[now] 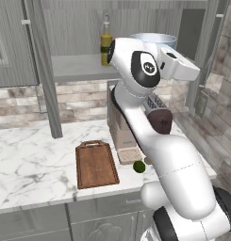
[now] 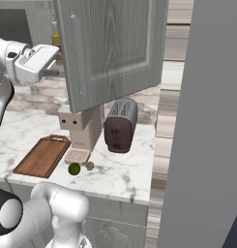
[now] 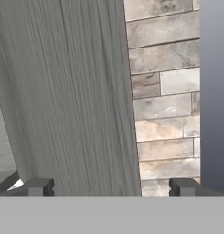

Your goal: Open the cabinet. Place the bowl and condiment on the counter. Then place the lime and garlic on the cutting board.

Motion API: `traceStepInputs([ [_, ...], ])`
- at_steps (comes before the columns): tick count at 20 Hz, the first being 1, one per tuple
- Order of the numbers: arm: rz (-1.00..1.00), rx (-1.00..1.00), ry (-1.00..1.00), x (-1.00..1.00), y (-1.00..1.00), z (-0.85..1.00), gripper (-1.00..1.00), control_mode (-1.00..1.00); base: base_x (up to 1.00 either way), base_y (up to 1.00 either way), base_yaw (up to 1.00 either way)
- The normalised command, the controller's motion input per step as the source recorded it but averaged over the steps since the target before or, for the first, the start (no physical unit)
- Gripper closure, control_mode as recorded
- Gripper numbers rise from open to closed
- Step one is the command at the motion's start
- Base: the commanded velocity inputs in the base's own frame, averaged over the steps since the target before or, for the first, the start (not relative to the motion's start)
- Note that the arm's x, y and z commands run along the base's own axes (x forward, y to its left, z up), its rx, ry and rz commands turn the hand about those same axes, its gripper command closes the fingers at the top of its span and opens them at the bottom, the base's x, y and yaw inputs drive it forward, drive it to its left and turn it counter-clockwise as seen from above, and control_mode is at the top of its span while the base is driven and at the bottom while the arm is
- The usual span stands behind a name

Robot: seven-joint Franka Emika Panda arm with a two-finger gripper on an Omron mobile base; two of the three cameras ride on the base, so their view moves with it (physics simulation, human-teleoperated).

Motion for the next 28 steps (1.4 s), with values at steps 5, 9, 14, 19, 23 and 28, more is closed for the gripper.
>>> traceStepInputs([
  [5, -0.02, 0.00, 0.02, 0.00, -0.15, 0.00, -1.00, -1.00, 0.00, 0.00, 0.00],
  [9, -0.03, 0.00, 0.04, 0.00, -0.24, 0.00, -1.00, -1.00, 0.00, 0.00, 0.00],
  [14, -0.08, 0.00, 0.08, -0.02, -0.31, 0.00, -1.00, -1.00, 0.00, 0.00, 0.00],
  [19, -0.23, 0.00, 0.11, -0.38, -0.38, 0.00, -1.00, -1.00, 0.00, 0.00, 0.00],
  [23, -0.38, 0.00, 0.16, -0.74, -0.35, 0.00, -1.00, -1.00, 0.00, 0.00, 0.00],
  [28, -0.44, 0.00, 0.13, -0.62, -0.14, 0.00, -1.00, -1.00, 0.00, 0.00, 0.00],
])
